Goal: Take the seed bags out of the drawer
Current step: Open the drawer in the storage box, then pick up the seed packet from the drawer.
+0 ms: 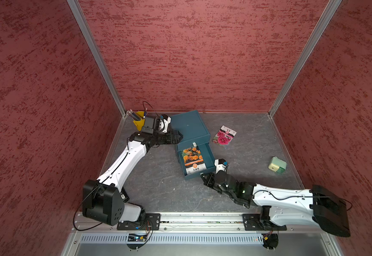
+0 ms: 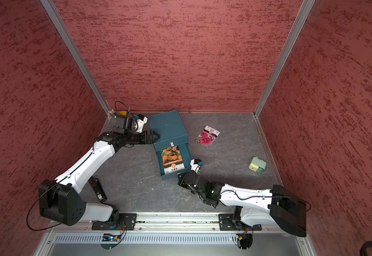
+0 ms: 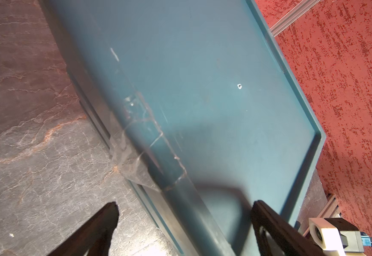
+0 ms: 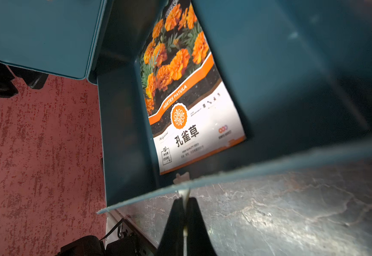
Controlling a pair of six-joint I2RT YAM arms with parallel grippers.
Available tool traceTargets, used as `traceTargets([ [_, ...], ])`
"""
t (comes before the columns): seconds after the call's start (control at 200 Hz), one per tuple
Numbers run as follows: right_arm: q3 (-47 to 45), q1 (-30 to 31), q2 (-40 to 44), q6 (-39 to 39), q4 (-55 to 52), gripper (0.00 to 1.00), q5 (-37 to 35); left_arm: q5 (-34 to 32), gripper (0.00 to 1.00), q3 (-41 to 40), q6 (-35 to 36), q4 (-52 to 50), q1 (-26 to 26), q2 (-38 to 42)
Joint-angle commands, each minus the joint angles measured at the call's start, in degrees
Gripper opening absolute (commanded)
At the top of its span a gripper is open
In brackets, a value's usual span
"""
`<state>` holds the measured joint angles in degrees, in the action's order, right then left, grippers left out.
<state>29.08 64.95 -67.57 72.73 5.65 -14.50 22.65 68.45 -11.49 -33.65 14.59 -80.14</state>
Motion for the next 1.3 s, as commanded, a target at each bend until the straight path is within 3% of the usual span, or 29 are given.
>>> traceTargets([
  [0.0, -0.4, 0.5, 2.8, 0.9, -3.1, 0.00, -3.1, -0.3, 0.97, -0.4, 1.6, -1.2, 0.3, 0.8],
  [0.361, -0.6, 0.5, 1.6, 1.5, -3.6, 0.00, -4.1, -0.2, 0.97, -0.9, 1.0, -0.8, 0.4, 0.9],
  [0.496, -0.5, 0.5, 1.4, 1.6, -3.6, 0.20, -4.7, -0.3, 0.97, -0.7, 1.2, -1.4, 0.4, 1.0],
  [0.932, 1.0, 0.1, 1.9, 0.0, -5.6, 0.52, -3.1, -0.3, 0.97, -0.7, 1.3, -1.5, 0.3, 1.0],
  [1.297, 5.0, 0.4, 9.8, -3.3, -18.9, 0.70, -3.3, -0.4, 0.97, -0.8, 0.9, -1.1, 0.4, 1.6],
])
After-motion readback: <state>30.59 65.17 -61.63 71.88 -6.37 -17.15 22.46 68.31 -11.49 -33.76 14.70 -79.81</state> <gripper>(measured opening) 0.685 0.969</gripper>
